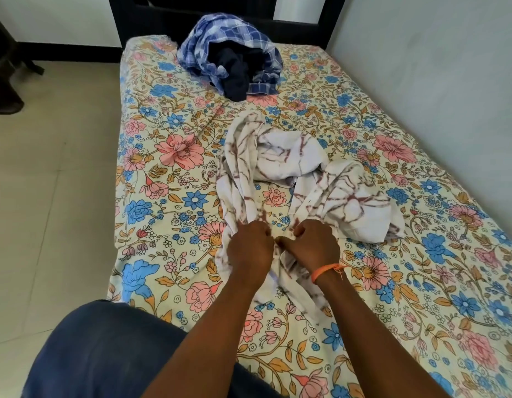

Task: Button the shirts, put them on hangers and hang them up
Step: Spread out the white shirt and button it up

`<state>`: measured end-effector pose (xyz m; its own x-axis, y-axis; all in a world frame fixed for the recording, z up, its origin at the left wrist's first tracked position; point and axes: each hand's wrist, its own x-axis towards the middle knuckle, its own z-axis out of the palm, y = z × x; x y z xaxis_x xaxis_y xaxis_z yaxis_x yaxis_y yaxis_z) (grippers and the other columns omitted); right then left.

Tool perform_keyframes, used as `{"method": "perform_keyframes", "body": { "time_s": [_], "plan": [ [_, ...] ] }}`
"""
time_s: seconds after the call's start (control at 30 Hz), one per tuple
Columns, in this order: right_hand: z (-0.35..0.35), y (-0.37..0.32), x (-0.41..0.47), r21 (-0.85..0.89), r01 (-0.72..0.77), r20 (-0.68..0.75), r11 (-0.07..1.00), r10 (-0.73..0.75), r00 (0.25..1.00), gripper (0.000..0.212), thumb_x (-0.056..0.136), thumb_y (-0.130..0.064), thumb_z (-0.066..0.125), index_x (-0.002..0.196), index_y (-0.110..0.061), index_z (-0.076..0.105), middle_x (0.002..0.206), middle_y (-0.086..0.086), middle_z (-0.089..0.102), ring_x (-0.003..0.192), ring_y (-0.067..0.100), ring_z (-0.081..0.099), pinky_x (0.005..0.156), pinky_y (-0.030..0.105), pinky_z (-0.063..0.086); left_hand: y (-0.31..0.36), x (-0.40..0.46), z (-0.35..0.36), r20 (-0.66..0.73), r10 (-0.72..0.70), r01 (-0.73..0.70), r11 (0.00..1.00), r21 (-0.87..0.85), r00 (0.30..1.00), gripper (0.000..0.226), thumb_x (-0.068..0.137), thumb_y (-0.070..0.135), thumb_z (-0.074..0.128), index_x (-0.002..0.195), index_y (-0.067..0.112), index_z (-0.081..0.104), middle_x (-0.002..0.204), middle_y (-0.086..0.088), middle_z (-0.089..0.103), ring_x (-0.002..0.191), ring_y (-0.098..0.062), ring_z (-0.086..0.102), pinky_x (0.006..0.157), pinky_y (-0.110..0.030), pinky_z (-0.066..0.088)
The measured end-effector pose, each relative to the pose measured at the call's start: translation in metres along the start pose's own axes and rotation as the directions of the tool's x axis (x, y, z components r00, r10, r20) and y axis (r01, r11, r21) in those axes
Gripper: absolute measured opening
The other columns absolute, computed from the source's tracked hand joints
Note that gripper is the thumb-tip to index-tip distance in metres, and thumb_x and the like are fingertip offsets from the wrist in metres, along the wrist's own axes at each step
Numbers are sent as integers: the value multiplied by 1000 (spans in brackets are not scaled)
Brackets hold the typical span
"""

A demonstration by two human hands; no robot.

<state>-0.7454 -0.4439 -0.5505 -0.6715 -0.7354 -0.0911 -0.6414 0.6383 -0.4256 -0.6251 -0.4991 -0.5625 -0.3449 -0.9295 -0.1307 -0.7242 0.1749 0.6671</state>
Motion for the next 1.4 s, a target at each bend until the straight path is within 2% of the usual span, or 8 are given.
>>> {"method": "perform_keyframes", "body": {
  "time_s": [0.13, 0.3, 0.5, 0.7, 1.0, 1.1, 1.23, 1.4],
  "plan": [
    [-4, -4, 0, -34, 96, -9, 995, -96, 995, 4, 79, -22, 69, 79, -19, 73, 84, 0, 68, 81, 22, 64, 62, 26, 41, -3, -2, -2, 41, 6, 0, 989, -145, 999, 12, 79, 20, 62, 77, 21, 73, 77, 5, 71, 74, -16, 66, 68, -34, 54],
    [-1, -7, -35, 423, 163, -235, 891, -66, 970, 18, 86, -7, 66, 72, -18, 68, 65, -8, 64, 63, 3, 57, 59, 16, 40, -6, -11, -4, 29, 75, -58, 917, -394, 997, 11, 82, 20, 66, 73, 22, 73, 71, 10, 70, 69, -9, 65, 69, -32, 54],
    [18, 0, -64, 311, 369, -371, 876, -246, 896, 17, 95, -17, 53, 88, -15, 68, 77, -6, 64, 68, 11, 55, 59, 27, 40, -8, -22, -5, 98, 24, 30, 853, -522, 995, 11, 87, 14, 66, 81, 16, 74, 77, 4, 73, 75, -11, 69, 77, -34, 57],
    [14, -5, -72, 365, 411, -385, 836, -266, 884, 16, 94, -16, 56, 87, -14, 70, 76, -5, 66, 69, 11, 60, 61, 32, 48, -9, -28, -15, 107, 13, 54, 802, -595, 994, 19, 91, 10, 61, 77, 14, 73, 65, 7, 67, 58, -5, 60, 64, -23, 46],
    [12, -10, -81, 660, 234, -281, 714, -54, 958, 22, 90, -6, 67, 79, -23, 76, 73, -11, 73, 71, 7, 68, 66, 21, 52, -11, -30, -17, 115, 25, 52, 785, -617, 993, 7, 86, 11, 69, 84, 13, 76, 78, 0, 74, 73, -12, 70, 78, -28, 56],
    [12, -10, -81, 715, 186, -247, 674, -5, 969, 31, 89, -3, 66, 78, -30, 75, 74, -9, 75, 73, 9, 70, 68, 22, 54, -10, -31, -17, 136, 5, 76, 807, -586, 991, 7, 88, 14, 69, 84, 15, 74, 76, 3, 73, 71, -9, 67, 74, -25, 53],
    [15, -10, -82, 774, 99, -175, 626, 61, 983, 17, 88, -6, 67, 84, -17, 79, 76, 0, 76, 75, 20, 72, 69, 35, 58, -9, -33, -18, 118, -23, 86, 817, -570, 993, 7, 87, 16, 69, 81, 16, 73, 71, 5, 71, 66, -7, 66, 66, -19, 51],
    [7, -17, -78, 809, -73, -21, 583, 153, 988, 10, 82, -18, 78, 78, -9, 77, 68, 7, 73, 60, 21, 68, 56, 31, 56, -7, -35, -18, 114, 1, 59, 851, -522, 994, 13, 88, 7, 65, 81, 17, 70, 72, 12, 67, 60, 8, 60, 56, -5, 44]
  ]
}}
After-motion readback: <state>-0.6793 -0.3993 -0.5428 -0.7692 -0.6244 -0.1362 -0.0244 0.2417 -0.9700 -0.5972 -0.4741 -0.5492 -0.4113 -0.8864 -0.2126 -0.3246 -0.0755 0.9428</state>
